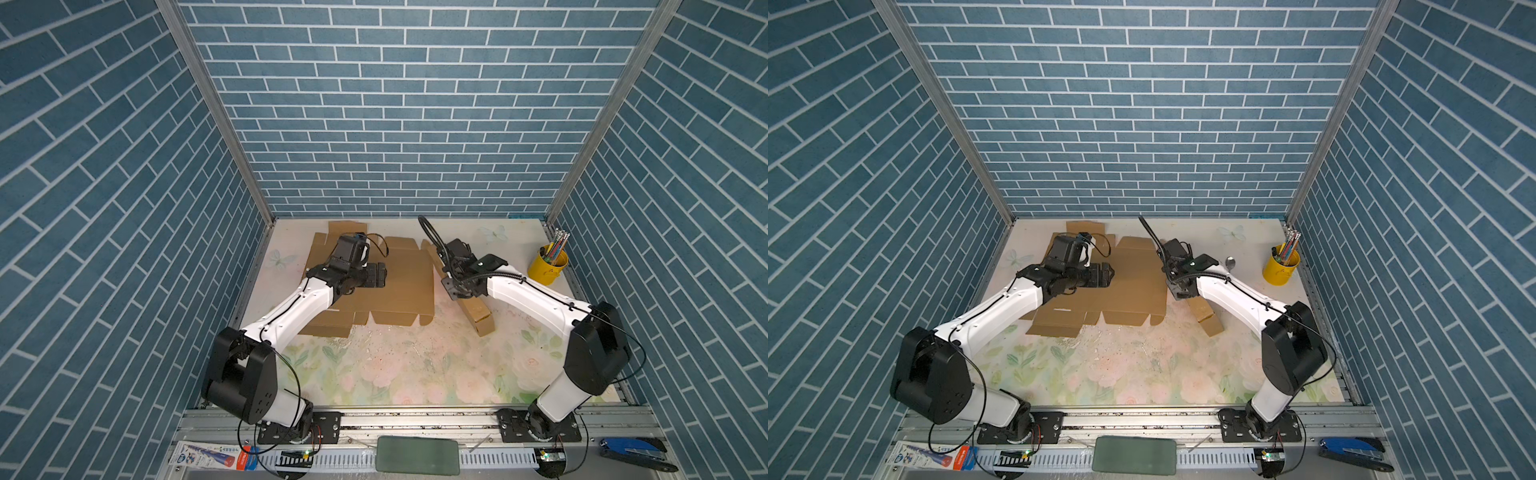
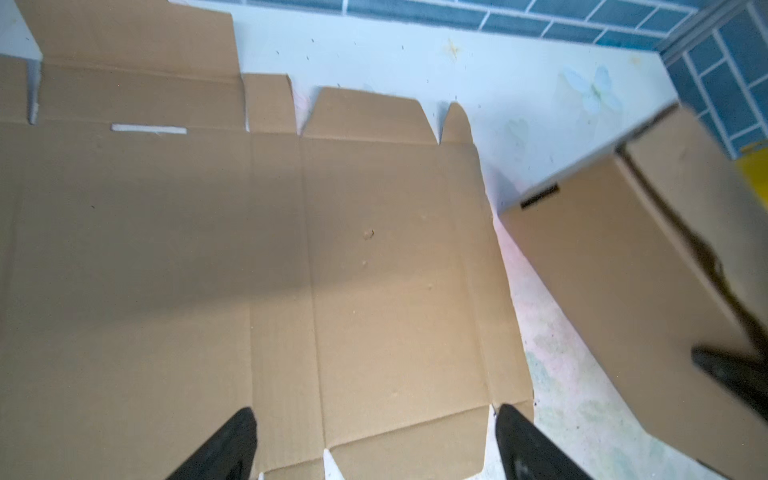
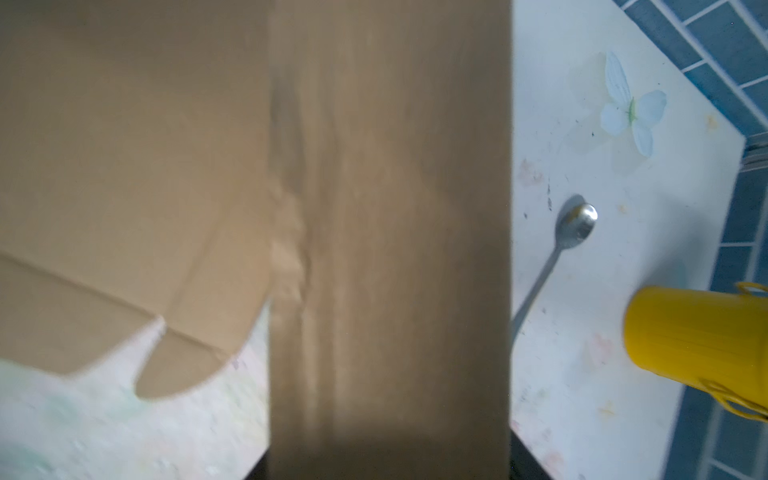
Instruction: Fold the paper box
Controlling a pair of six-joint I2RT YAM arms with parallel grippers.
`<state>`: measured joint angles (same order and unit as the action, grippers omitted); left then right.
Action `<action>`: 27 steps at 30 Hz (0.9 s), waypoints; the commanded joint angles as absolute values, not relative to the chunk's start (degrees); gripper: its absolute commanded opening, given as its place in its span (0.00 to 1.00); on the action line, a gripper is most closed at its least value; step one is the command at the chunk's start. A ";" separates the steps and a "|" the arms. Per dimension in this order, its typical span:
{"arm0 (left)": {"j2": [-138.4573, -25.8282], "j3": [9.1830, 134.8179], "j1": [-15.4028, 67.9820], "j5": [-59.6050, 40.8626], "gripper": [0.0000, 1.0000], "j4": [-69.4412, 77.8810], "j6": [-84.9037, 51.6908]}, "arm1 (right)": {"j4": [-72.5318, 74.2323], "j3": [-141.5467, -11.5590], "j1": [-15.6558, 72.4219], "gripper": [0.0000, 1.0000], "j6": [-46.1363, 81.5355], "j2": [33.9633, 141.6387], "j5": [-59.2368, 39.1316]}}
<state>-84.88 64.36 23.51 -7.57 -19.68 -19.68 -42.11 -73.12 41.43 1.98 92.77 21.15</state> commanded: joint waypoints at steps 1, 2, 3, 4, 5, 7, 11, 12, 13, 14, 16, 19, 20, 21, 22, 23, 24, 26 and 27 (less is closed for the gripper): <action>-87.42 69.28 24.45 -10.58 0.89 -20.43 -21.80 | -51.29 -65.56 42.89 0.61 -13.14 88.33 29.69; -88.11 69.92 25.21 -10.41 0.89 -20.27 -21.62 | -51.67 -63.43 42.90 0.64 -15.32 86.67 31.40; -88.51 70.12 25.85 -10.20 0.89 -19.99 -21.47 | -51.71 -61.83 42.88 0.68 -16.94 84.97 31.64; -89.11 70.37 26.46 -10.17 0.89 -19.63 -21.54 | -52.25 -60.66 42.89 0.73 -18.23 82.92 29.89; -89.71 70.56 26.94 -10.26 0.89 -19.23 -21.77 | -53.20 -60.38 42.89 0.79 -18.94 81.31 26.99; -90.95 71.12 27.82 -10.37 0.88 -18.40 -22.00 | -55.09 -60.91 42.93 0.90 -18.74 78.84 20.46; -93.38 74.69 30.08 -9.79 0.88 -19.57 -21.02 | -57.14 -62.49 42.97 0.98 -17.55 77.57 9.56; -93.67 75.15 30.39 -9.61 0.88 -19.73 -20.82 | -57.69 -63.09 42.98 0.98 -17.48 77.64 6.73; -93.90 75.61 30.67 -9.63 0.88 -19.91 -20.55 | -58.37 -63.55 42.90 0.98 -17.46 77.78 3.94; -94.19 75.80 30.76 -9.72 0.88 -19.95 -20.40 | -58.58 -63.44 42.85 0.98 -17.42 77.95 2.59; -94.35 75.92 30.76 -9.93 0.88 -19.83 -20.12 | -60.07 -63.99 42.89 0.98 -16.82 78.99 2.30; -94.68 75.41 30.76 -11.20 0.88 -18.71 -19.73 | -60.48 -64.82 42.86 0.98 -14.98 78.85 0.43; -95.08 75.23 30.93 -11.85 0.88 -18.15 -19.70 | -59.54 -64.78 42.78 0.98 -13.87 78.22 0.06; -95.49 75.20 31.09 -12.40 0.88 -17.73 -19.69 | -58.55 -64.93 42.32 0.98 -12.47 77.77 0.01; -96.24 75.48 31.39 -12.98 0.88 -17.50 -19.61 | -57.62 -65.38 41.34 0.98 -10.76 77.45 -0.57; -97.26 75.90 31.83 -13.61 0.88 -17.49 -19.57 | -56.92 -65.98 39.94 0.98 -8.73 77.34 -1.40; -98.17 76.43 32.54 -14.20 0.88 -17.41 -19.59 | -56.10 -66.56 38.31 0.98 -6.54 77.47 -2.04; -101.03 77.49 34.26 -15.49 0.89 -16.96 -19.05 | -54.73 -68.24 34.25 0.96 -1.53 78.00 -3.25; -102.53 78.13 34.96 -15.39 0.89 -17.21 -19.06 | -54.20 -68.89 32.71 0.96 0.28 78.05 -3.29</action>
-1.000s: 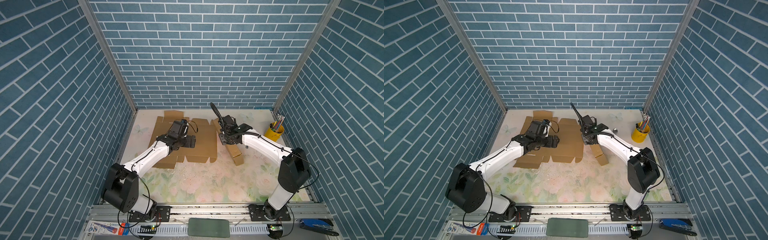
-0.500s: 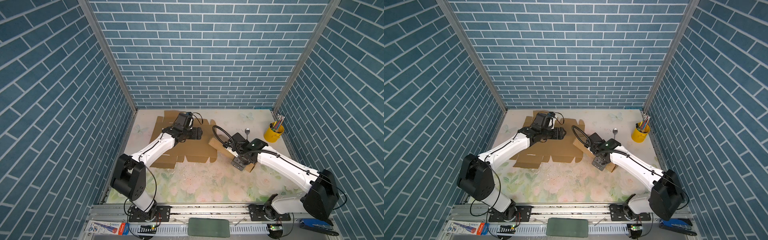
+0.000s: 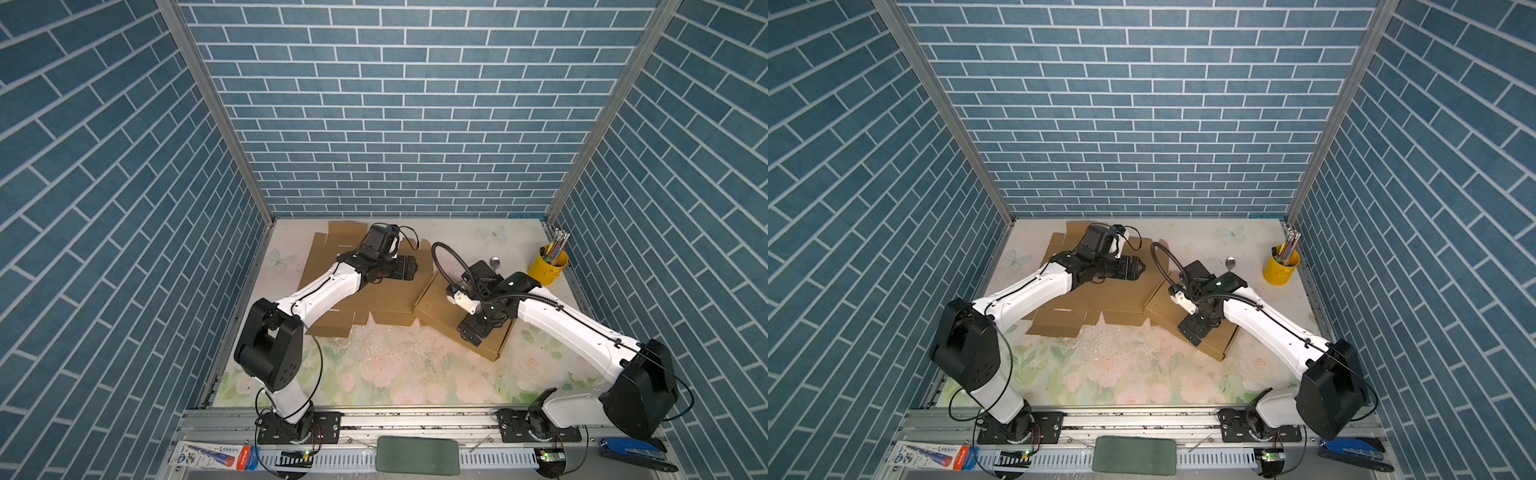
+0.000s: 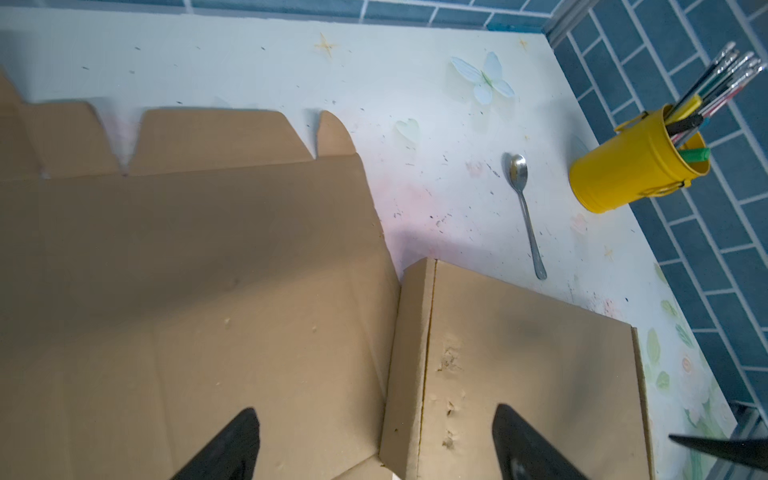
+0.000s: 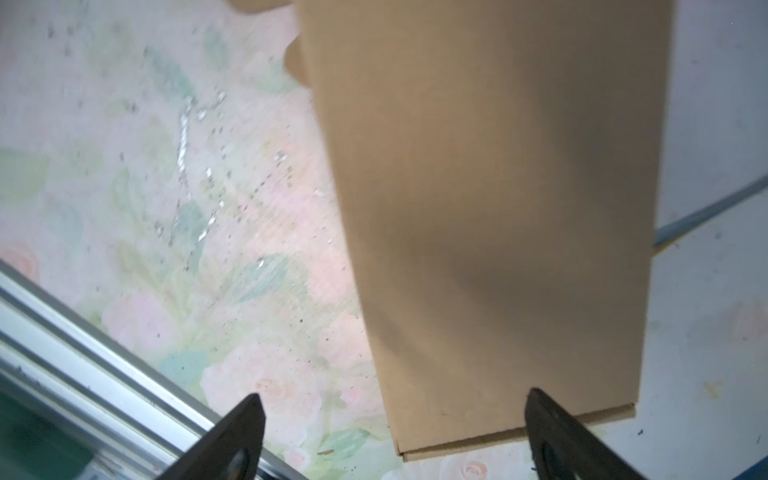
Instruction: Fold the paper box
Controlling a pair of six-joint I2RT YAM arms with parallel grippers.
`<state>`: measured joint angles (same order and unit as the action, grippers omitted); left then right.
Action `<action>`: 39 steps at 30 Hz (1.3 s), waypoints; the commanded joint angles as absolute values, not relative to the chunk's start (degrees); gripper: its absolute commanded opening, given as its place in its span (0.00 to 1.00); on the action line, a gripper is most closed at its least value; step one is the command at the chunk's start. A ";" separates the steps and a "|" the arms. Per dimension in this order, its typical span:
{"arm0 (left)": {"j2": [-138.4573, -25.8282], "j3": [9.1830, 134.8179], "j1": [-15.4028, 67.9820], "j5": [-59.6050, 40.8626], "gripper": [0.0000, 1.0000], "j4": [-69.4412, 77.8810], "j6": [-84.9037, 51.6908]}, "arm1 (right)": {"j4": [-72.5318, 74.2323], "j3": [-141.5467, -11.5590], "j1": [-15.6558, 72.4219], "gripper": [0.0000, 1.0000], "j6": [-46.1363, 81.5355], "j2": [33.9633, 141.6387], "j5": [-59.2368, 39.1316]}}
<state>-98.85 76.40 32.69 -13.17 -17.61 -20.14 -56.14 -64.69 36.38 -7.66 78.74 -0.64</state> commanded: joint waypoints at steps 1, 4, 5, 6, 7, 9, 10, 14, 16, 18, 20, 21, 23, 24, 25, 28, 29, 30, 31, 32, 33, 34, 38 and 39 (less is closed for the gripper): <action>-104.31 78.67 35.72 -15.55 0.89 -17.31 -19.07 | -53.36 -69.47 31.14 0.95 2.35 77.93 -3.03; -108.72 79.43 37.49 -17.10 0.89 -16.41 -20.47 | -50.29 -69.89 27.01 0.94 7.65 76.85 -3.05; -109.84 79.52 38.22 -18.04 0.89 -15.69 -21.23 | -49.27 -69.81 25.84 0.94 8.91 76.35 -3.04; -110.63 79.68 38.98 -18.35 0.89 -15.28 -21.93 | -48.38 -69.66 25.27 0.94 9.64 75.93 -2.92; -111.33 79.85 40.04 -18.58 0.88 -14.74 -22.73 | -47.41 -69.44 24.69 0.94 10.28 75.54 -2.13; -112.46 80.22 42.17 -18.96 0.87 -14.55 -24.27 | -45.97 -68.87 23.39 0.93 11.91 74.91 -0.56; -112.98 80.11 43.19 -19.03 0.86 -14.25 -25.82 | -45.28 -68.60 22.54 0.93 12.62 74.58 -0.44; -113.03 78.04 47.06 -20.35 0.82 -8.36 -36.43 | -43.55 -67.13 19.31 0.92 14.89 72.77 0.04; -112.59 77.63 49.52 -19.01 0.82 -4.35 -40.58 | -42.98 -66.26 17.62 0.91 16.26 71.95 0.47; -112.98 77.68 51.52 -16.97 0.82 -1.40 -44.59 | -42.57 -65.36 15.89 0.90 17.77 71.33 0.23; -113.58 76.75 52.82 -15.15 0.82 2.14 -48.79 | -42.94 -65.07 14.59 0.88 19.42 71.11 0.85; -113.86 76.12 53.19 -14.72 0.81 3.64 -50.55 | -43.29 -65.13 14.18 0.87 19.95 71.10 1.20; -114.66 75.19 54.01 -15.67 0.80 7.07 -53.67 | -43.92 -65.22 13.72 0.86 20.30 71.13 2.02; -115.01 75.42 54.69 -16.62 0.79 7.83 -54.27 | -44.07 -65.28 13.72 0.85 20.37 71.23 2.02; -115.40 75.50 55.40 -17.68 0.79 8.90 -54.53 | -44.20 -65.26 13.71 0.85 20.41 71.52 1.83; -114.70 74.82 56.36 -19.58 0.79 10.82 -53.92 | -44.90 -66.15 13.72 0.82 21.33 73.04 1.24; -113.71 73.84 56.09 -19.66 0.78 11.76 -53.49 | -44.76 -66.50 13.71 0.80 21.97 73.79 0.63; -113.01 73.34 55.69 -20.02 0.78 12.01 -52.83 | -44.51 -66.81 13.72 0.79 22.42 74.18 -0.05; -112.25 73.12 55.20 -20.68 0.78 11.83 -52.04 | -44.23 -67.06 13.73 0.78 23.32 74.84 -0.50; -111.55 72.85 54.81 -21.15 0.78 11.09 -51.43 | -43.91 -67.31 13.72 0.76 24.34 75.34 -0.86; -111.21 72.69 54.62 -21.34 0.78 10.55 -50.76 | -43.41 -67.45 13.71 0.75 24.91 75.77 -1.65; -111.16 72.66 54.69 -21.35 0.77 9.73 -50.00 | -42.84 -67.58 13.71 0.74 25.53 76.31 -2.71; -115.80 74.34 56.17 -25.23 0.74 11.31 -54.15 | -40.99 -68.58 13.75 0.72 27.36 78.98 -4.68; -116.62 75.69 56.77 -26.03 0.74 11.27 -54.23 | -40.72 -69.09 13.80 0.72 27.73 79.79 -4.66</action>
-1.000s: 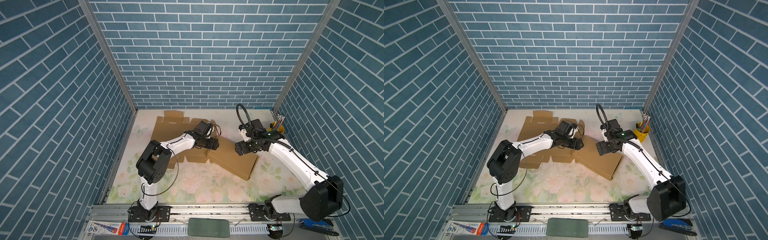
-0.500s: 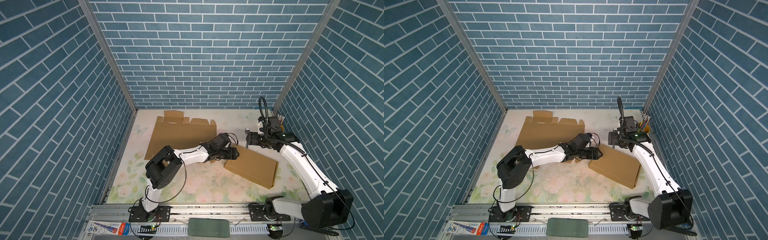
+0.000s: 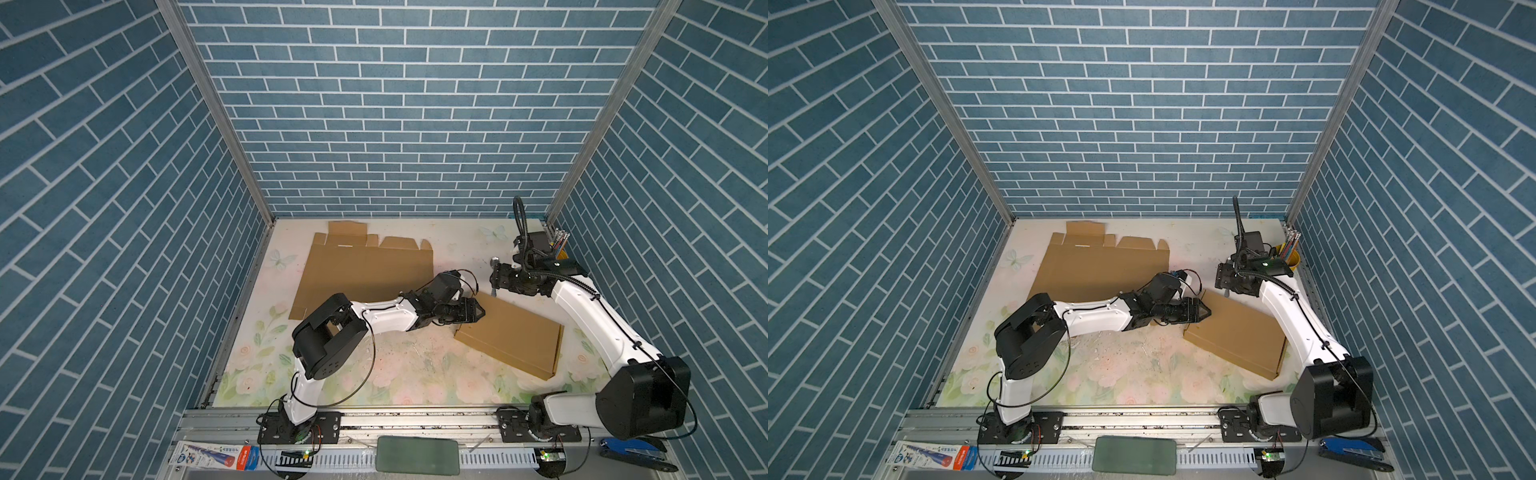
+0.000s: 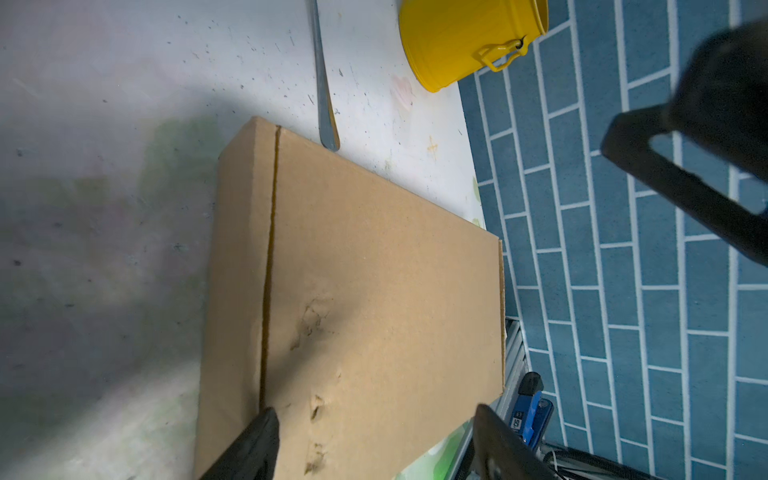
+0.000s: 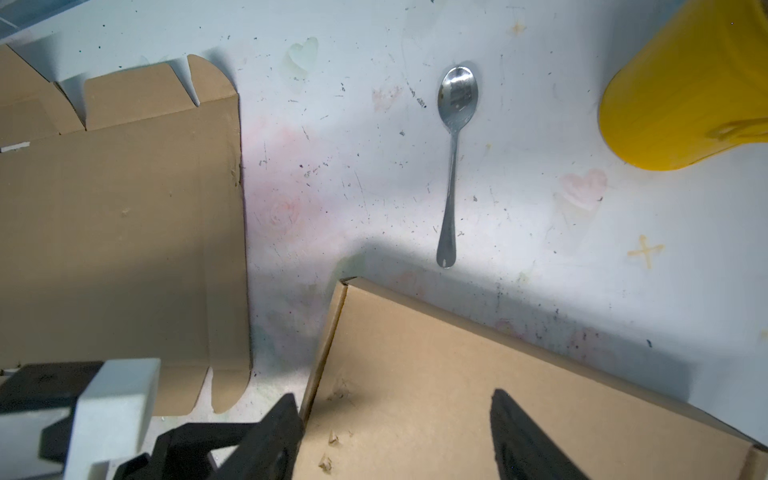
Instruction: Fold the paper box
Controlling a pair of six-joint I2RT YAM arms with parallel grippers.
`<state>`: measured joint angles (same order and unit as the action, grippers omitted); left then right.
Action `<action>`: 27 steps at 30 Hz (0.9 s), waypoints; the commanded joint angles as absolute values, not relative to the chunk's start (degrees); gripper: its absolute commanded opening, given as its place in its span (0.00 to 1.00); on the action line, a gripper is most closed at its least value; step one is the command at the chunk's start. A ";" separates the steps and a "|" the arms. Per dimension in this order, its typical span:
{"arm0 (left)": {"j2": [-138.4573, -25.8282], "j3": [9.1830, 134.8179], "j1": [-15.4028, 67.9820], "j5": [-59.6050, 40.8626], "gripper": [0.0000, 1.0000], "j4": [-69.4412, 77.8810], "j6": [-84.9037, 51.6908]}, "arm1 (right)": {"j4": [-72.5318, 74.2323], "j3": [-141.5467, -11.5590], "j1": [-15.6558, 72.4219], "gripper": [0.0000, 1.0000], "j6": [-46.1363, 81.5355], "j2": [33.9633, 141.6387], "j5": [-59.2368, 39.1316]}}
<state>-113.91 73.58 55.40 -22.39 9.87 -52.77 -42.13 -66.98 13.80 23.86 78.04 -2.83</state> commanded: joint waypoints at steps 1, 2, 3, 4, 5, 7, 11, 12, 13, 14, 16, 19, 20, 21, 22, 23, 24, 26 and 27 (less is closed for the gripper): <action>-117.17 77.14 57.49 -26.67 0.74 11.04 -53.59 | -40.40 -69.70 13.80 0.72 28.19 80.82 -4.72; -117.48 78.52 58.11 -27.10 0.75 10.54 -52.80 | -40.13 -70.57 13.87 0.71 28.67 82.02 -6.23; -117.59 79.55 58.40 -27.74 0.75 10.14 -51.84 | -39.78 -71.23 14.01 0.71 28.97 83.11 -7.07; -117.41 79.92 58.53 -28.33 0.76 9.94 -51.35 | -39.36 -72.11 14.27 0.71 29.22 84.38 -7.91; -116.52 79.22 58.32 -28.30 0.76 10.08 -50.86 | -39.12 -73.01 14.68 0.71 29.31 85.55 -8.62; -112.97 75.33 56.84 -26.62 0.76 11.14 -49.96 | -38.66 -74.28 15.17 0.71 30.19 87.61 -8.71; -101.97 64.79 49.58 -25.58 0.76 11.39 -48.08 | -36.53 -76.06 16.58 0.68 32.84 91.22 -10.05; -98.80 62.39 47.47 -24.76 0.76 10.08 -46.62 | -36.68 -77.13 17.84 0.68 33.02 92.74 -10.18; -96.41 60.98 45.51 -24.05 0.76 8.05 -44.69 | -37.05 -78.13 19.45 0.68 33.20 94.19 -10.27; -93.93 59.83 43.34 -23.12 0.76 5.50 -42.44 | -37.35 -78.86 21.32 0.67 33.54 95.83 -10.58; -90.44 57.93 39.35 -20.79 0.77 1.44 -38.23 | -37.02 -78.92 24.81 0.67 34.86 98.30 -10.31; -87.39 55.79 32.78 -17.90 0.77 -2.35 -34.49 | -34.81 -76.85 28.72 0.66 37.83 100.24 -11.16; -86.60 55.20 30.72 -16.43 0.77 -3.50 -33.43 | -34.27 -75.93 29.54 0.66 38.67 100.45 -11.63; -86.10 54.69 28.86 -16.25 0.77 -3.69 -32.89 | -33.89 -75.02 29.93 0.66 39.24 100.46 -11.99; -85.74 54.24 26.66 -16.32 0.77 -3.85 -32.70 | -33.64 -73.70 30.20 0.66 39.46 100.18 -12.19; -85.52 54.39 24.69 -15.82 0.77 -4.88 -31.97 | -33.57 -72.31 30.33 0.66 39.42 99.87 -12.50; -85.47 54.97 23.24 -14.97 0.77 -6.22 -30.82 | -33.85 -71.08 30.34 0.65 39.01 99.72 -13.16; -85.14 56.09 19.81 -13.77 0.78 -8.47 -28.67 | -36.66 -68.46 30.33 0.66 36.55 99.43 -13.57; -85.01 56.39 18.27 -13.50 0.79 -9.05 -28.36 | -38.08 -67.29 30.26 0.66 35.23 99.17 -12.98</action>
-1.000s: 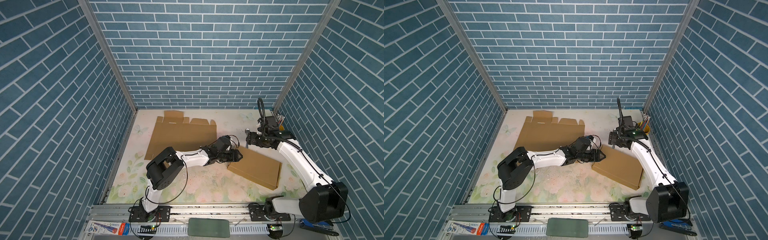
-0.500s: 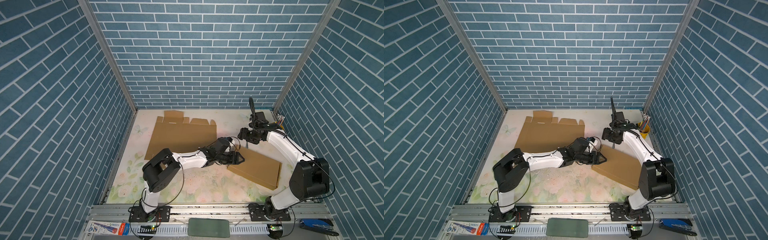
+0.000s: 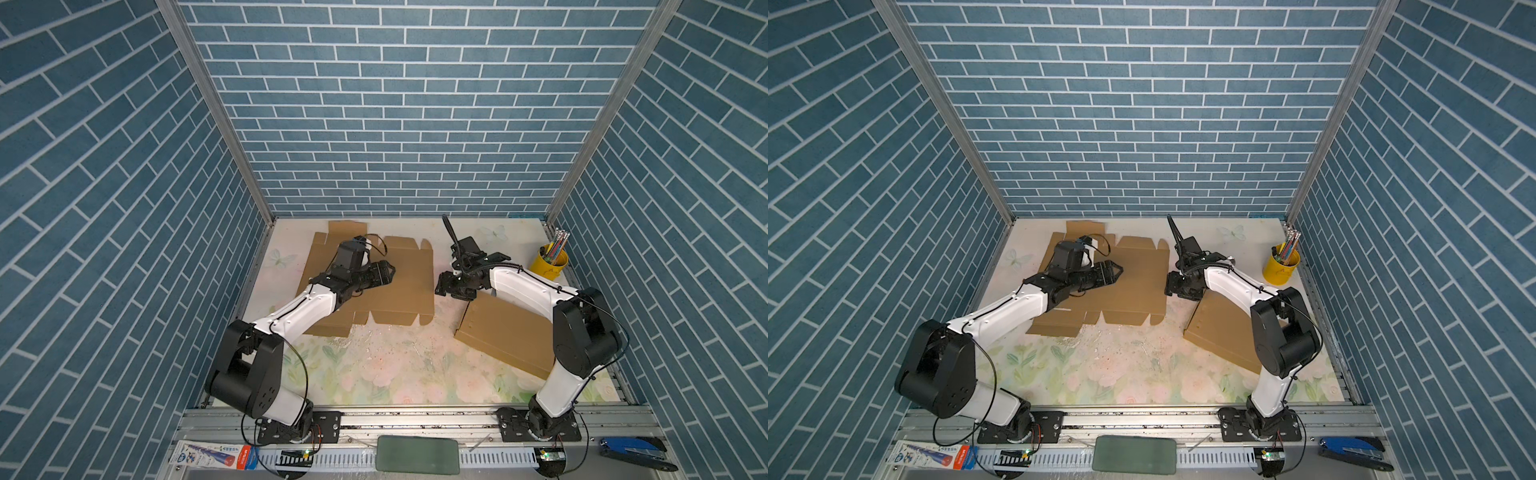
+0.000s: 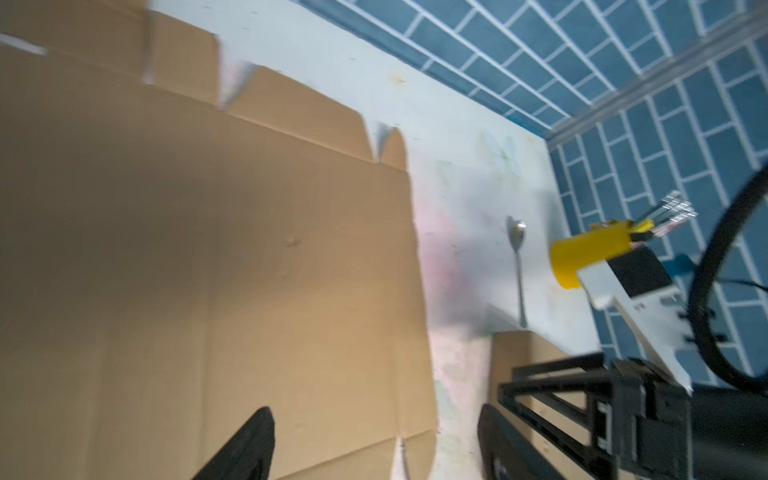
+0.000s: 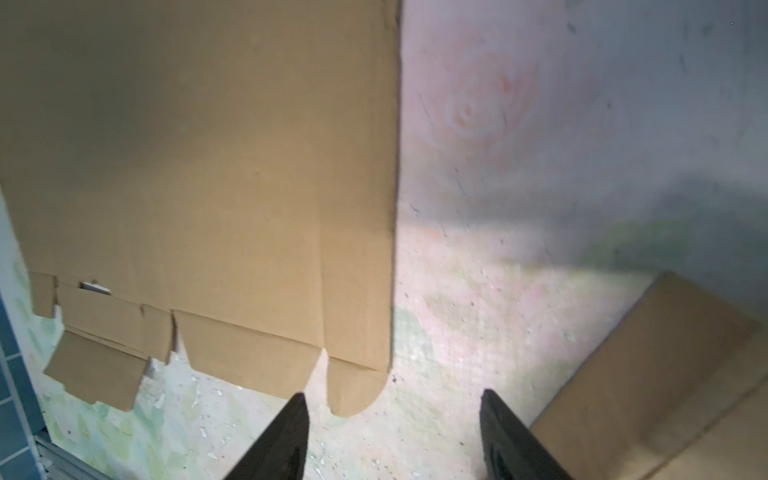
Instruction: Fold the paper box
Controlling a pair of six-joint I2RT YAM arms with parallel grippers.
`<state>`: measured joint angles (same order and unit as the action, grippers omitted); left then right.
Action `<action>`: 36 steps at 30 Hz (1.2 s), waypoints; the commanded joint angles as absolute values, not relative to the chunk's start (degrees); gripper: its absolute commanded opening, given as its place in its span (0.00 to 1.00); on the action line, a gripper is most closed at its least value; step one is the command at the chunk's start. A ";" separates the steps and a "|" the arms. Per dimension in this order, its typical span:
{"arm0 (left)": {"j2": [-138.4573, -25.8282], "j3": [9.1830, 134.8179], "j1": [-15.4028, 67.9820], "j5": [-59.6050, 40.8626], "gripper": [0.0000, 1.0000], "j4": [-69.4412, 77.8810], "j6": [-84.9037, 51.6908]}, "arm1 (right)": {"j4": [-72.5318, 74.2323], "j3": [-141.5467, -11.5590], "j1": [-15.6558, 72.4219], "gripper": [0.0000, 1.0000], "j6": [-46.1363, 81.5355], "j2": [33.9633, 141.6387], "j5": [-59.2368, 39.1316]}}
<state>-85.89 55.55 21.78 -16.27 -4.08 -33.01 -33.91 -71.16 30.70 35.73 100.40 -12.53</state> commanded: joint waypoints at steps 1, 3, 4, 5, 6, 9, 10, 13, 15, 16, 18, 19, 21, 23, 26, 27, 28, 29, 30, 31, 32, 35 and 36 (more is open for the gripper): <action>-84.68 56.50 16.29 -13.19 0.78 -9.74 -27.97 | -39.59 -65.95 30.11 0.66 33.77 98.61 -11.69; -83.96 56.56 12.78 -12.09 0.79 -11.47 -27.23 | -42.42 -64.29 29.43 0.66 31.43 97.08 -8.30; -83.70 56.59 10.62 -11.21 0.79 -12.88 -27.08 | -44.15 -64.16 29.27 0.66 30.51 96.34 -5.97; -83.67 56.76 8.21 -10.47 0.79 -14.62 -26.78 | -45.40 -64.62 29.26 0.66 29.64 95.77 -4.33; -83.67 56.98 6.32 -9.81 0.79 -15.84 -26.32 | -45.92 -65.31 29.31 0.66 29.04 95.39 -3.87; -83.50 57.32 1.02 -8.20 0.80 -18.55 -25.08 | -45.93 -69.31 31.68 0.67 28.18 96.26 -4.65; -83.28 57.44 -0.39 -8.49 0.80 -19.13 -24.68 | -45.52 -71.28 33.35 0.67 27.80 97.34 -4.66; -83.03 58.72 -4.00 -7.94 0.83 -21.56 -22.33 | -42.41 -76.07 39.99 0.70 26.63 101.26 -4.35; -83.15 59.94 -6.74 -7.88 0.85 -23.76 -20.88 | -39.44 -79.47 45.24 0.73 23.61 104.08 -2.13; -82.99 60.20 -8.40 -8.54 0.85 -24.45 -20.75 | -37.35 -81.52 48.34 0.76 20.71 105.31 0.10; -82.30 60.29 -11.31 -10.65 0.85 -24.93 -21.26 | -31.67 -83.05 53.66 0.82 13.60 107.07 4.78; -81.77 60.46 -12.14 -11.37 0.85 -25.33 -21.42 | -28.33 -83.75 56.18 0.85 9.34 108.08 6.40; -80.84 60.95 -12.48 -11.28 0.85 -26.17 -20.91 | -24.02 -86.09 60.28 0.88 1.79 110.68 7.81; -80.06 61.26 -12.57 -11.24 0.85 -26.76 -20.72 | -21.95 -89.50 63.78 0.89 -5.07 114.14 8.17; -79.37 61.61 -12.98 -11.58 0.85 -27.15 -20.80 | -19.24 -94.69 68.28 0.91 -15.08 120.31 8.98; -79.21 61.74 -13.05 -11.64 0.85 -27.24 -20.78 | -18.76 -96.18 69.23 0.91 -17.00 122.12 9.41; -79.13 61.91 -13.18 -11.83 0.85 -27.42 -20.82 | -18.33 -98.10 70.22 0.91 -18.79 124.10 9.73; -79.14 62.04 -13.41 -12.00 0.85 -27.65 -20.75 | -17.82 -99.78 71.00 0.91 -20.24 125.22 10.09; -79.04 62.18 -13.57 -12.25 0.85 -27.85 -20.80 | -17.07 -100.85 71.57 0.91 -21.37 128.11 10.41; -78.93 62.30 -13.79 -12.38 0.85 -28.01 -20.74 | -16.34 -102.11 72.02 0.91 -22.60 129.64 10.42; -78.96 62.55 -14.02 -12.64 0.85 -28.07 -20.73 | -15.49 -103.21 72.34 0.90 -23.44 131.12 11.11; -78.84 63.31 -14.31 -13.16 0.85 -28.51 -20.56 | -13.61 -106.20 72.71 0.87 -25.40 135.31 14.10; -78.84 63.60 -14.33 -13.26 0.85 -28.70 -20.60 | -12.69 -107.01 72.85 0.85 -26.27 136.61 16.61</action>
<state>-79.77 61.65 -13.82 -12.27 -26.94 -21.52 -15.55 -103.22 73.10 -18.72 133.67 10.44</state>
